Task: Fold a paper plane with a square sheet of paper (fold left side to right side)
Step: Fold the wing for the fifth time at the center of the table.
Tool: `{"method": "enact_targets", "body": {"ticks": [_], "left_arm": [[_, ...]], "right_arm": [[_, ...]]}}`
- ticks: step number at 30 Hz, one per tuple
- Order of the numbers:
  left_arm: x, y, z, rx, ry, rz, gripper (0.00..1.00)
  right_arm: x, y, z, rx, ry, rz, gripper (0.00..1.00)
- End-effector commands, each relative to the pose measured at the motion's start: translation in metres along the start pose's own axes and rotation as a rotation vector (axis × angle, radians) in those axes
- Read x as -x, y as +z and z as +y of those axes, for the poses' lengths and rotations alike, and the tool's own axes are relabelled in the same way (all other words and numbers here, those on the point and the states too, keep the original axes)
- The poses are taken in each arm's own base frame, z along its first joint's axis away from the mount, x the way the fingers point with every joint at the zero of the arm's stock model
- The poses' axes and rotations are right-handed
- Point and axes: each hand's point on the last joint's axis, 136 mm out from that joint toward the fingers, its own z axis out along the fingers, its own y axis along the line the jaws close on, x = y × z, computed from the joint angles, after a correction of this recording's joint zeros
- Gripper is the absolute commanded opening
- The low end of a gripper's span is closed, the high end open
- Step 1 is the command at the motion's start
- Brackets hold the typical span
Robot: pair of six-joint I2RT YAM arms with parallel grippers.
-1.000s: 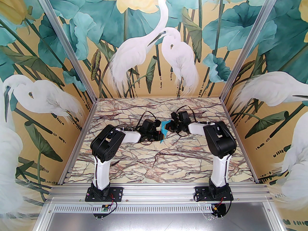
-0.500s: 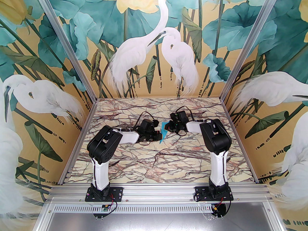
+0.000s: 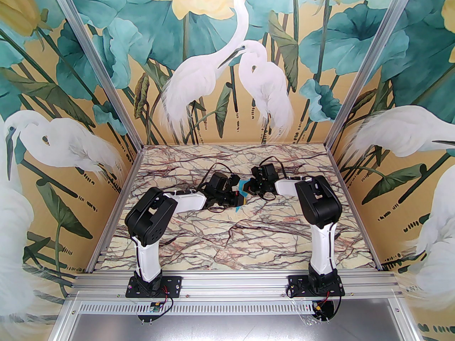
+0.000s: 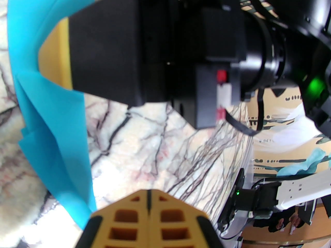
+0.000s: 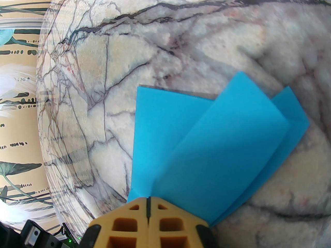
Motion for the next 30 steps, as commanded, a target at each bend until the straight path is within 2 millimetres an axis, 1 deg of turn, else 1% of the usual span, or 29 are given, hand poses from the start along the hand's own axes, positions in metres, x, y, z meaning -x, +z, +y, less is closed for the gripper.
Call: {"method": "enact_targets", "body": {"ticks": [1, 7, 13, 23, 30], "left_arm": [[-0.008, 0.01, 0.016, 0.045, -0.007, 0.044, 0.02], [-0.017, 0.014, 0.027, 0.074, -0.006, 0.076, 0.02], [-0.021, 0.011, 0.036, 0.117, -0.001, 0.073, 0.02], [-0.02, 0.006, 0.042, 0.153, 0.001, 0.043, 0.0], [-0.031, 0.007, 0.047, 0.153, -0.007, 0.069, 0.0]], "right_arm": [[-0.03, 0.009, -0.043, -0.145, 0.066, 0.083, 0.0], [-0.03, 0.008, -0.045, -0.159, 0.067, 0.086, 0.0], [-0.031, 0.007, -0.046, -0.174, 0.063, 0.089, 0.0], [-0.031, 0.005, -0.048, -0.199, 0.054, 0.097, 0.0], [-0.029, 0.004, -0.05, -0.213, 0.054, 0.099, 0.0]]}}
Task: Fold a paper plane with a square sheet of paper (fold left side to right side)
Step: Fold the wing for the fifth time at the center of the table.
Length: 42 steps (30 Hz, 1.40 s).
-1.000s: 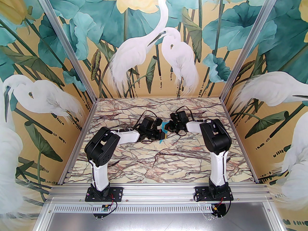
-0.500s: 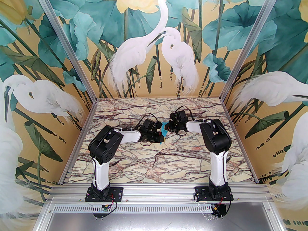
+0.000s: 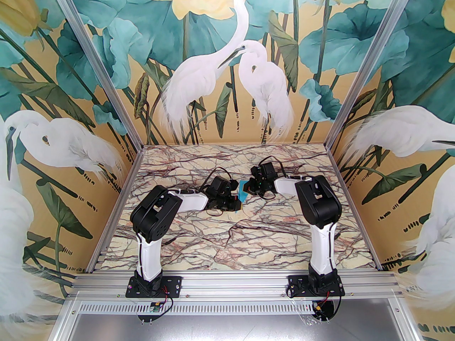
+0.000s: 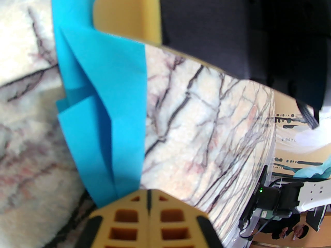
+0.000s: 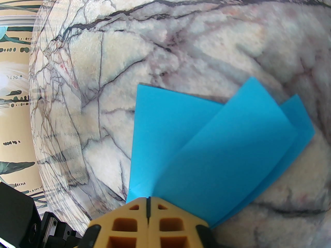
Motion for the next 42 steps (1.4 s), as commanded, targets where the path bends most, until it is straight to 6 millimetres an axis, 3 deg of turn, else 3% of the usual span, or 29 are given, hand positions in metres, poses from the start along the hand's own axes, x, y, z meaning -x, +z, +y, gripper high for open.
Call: {"method": "enact_targets", "body": {"ticks": [1, 9, 17, 20, 24, 27, 30, 36, 42], "left_arm": [[-0.013, -0.003, 0.012, 0.046, 0.01, 0.02, 0.0], [-0.043, -0.013, 0.023, 0.075, 0.019, 0.075, 0.0], [-0.057, -0.02, 0.029, 0.096, 0.002, 0.083, 0.0], [-0.047, -0.029, 0.023, 0.056, -0.024, 0.039, 0.0], [-0.009, -0.056, 0.004, -0.046, -0.041, -0.075, 0.0], [0.013, -0.065, -0.015, -0.086, 0.009, -0.097, 0.0], [0.026, -0.059, -0.031, -0.134, 0.039, -0.092, 0.0], [0.027, -0.019, -0.039, -0.152, 0.061, -0.028, 0.0], [0.026, 0.005, -0.02, -0.102, 0.035, -0.012, 0.0]], "right_arm": [[-0.029, 0.008, -0.047, -0.164, 0.066, 0.083, 0.0], [-0.028, 0.007, -0.047, -0.172, 0.067, 0.084, 0.0], [-0.029, 0.008, -0.048, -0.174, 0.069, 0.088, 0.0], [-0.03, 0.008, -0.047, -0.172, 0.07, 0.09, 0.0], [-0.029, 0.008, -0.047, -0.171, 0.071, 0.089, 0.0], [-0.03, 0.008, -0.047, -0.17, 0.071, 0.09, 0.0], [-0.03, 0.008, -0.047, -0.168, 0.072, 0.09, 0.0], [-0.028, 0.008, -0.046, -0.165, 0.071, 0.086, 0.0], [-0.028, 0.007, -0.045, -0.166, 0.073, 0.088, 0.0]]}}
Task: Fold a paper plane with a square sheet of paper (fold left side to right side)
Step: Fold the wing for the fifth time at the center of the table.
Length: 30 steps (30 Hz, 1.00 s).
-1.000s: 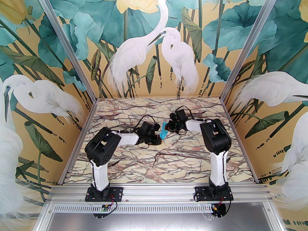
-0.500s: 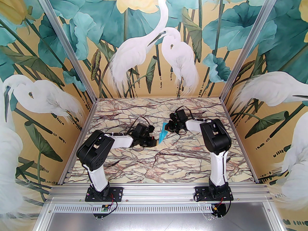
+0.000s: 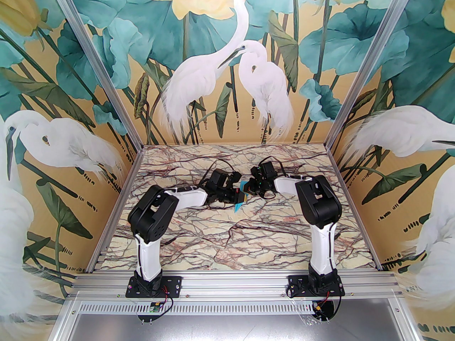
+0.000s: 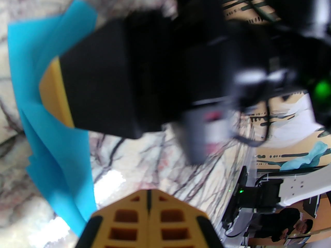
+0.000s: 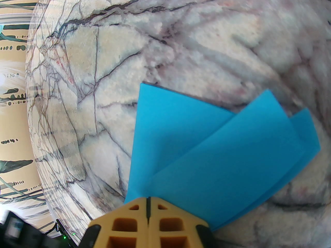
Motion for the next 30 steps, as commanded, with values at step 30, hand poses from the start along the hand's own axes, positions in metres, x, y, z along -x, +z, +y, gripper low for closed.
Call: {"method": "enact_targets", "body": {"ticks": [30], "left_arm": [[-0.038, -0.014, 0.017, 0.033, -0.048, 0.036, 0.17]], "right_arm": [[0.071, -0.051, 0.001, 0.009, -0.019, -0.168, 0.07]]}}
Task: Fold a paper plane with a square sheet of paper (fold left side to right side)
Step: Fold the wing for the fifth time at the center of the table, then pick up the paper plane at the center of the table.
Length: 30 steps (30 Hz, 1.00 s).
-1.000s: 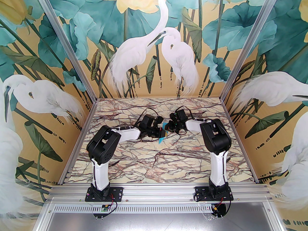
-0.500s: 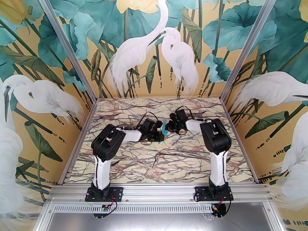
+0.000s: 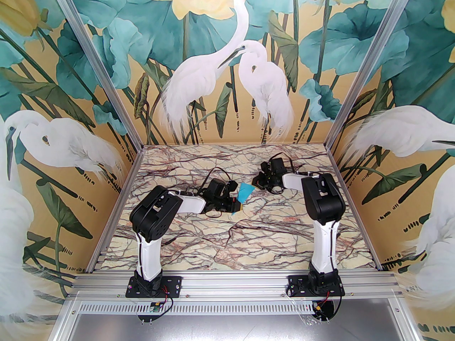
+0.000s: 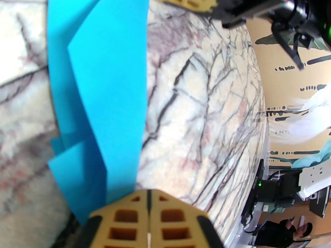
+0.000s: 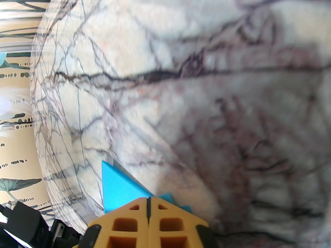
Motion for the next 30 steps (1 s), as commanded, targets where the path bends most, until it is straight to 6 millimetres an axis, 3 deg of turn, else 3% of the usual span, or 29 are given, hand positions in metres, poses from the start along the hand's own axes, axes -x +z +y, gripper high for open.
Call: {"method": "enact_targets", "body": {"ticks": [1, 6, 11, 14, 19, 24, 30], "left_arm": [[0.003, -0.016, -0.012, -0.02, -0.039, 0.019, 0.2], [0.063, -0.064, -0.05, -0.105, -0.005, -0.164, 0.41], [0.09, -0.111, -0.058, -0.047, 0.033, -0.308, 0.53], [0.101, -0.141, -0.047, 0.046, 0.004, -0.418, 0.6], [0.103, -0.185, -0.014, 0.27, -0.064, -0.564, 0.7], [0.092, -0.209, -0.004, 0.36, -0.047, -0.6, 0.73], [0.081, -0.221, -0.006, 0.412, 0.017, -0.577, 0.75]], "right_arm": [[0.026, -0.031, 0.031, -0.016, -0.083, -0.093, 0.09], [0.033, -0.08, 0.043, -0.149, -0.069, -0.196, 0.29], [0.004, -0.106, 0.044, -0.327, 0.004, -0.227, 0.44], [-0.02, -0.1, 0.048, -0.392, 0.069, -0.2, 0.51], [-0.059, -0.073, 0.055, -0.517, 0.127, -0.14, 0.61], [-0.084, -0.035, 0.055, -0.578, 0.151, -0.085, 0.59], [-0.093, -0.016, 0.042, -0.659, 0.15, -0.052, 0.48]]}}
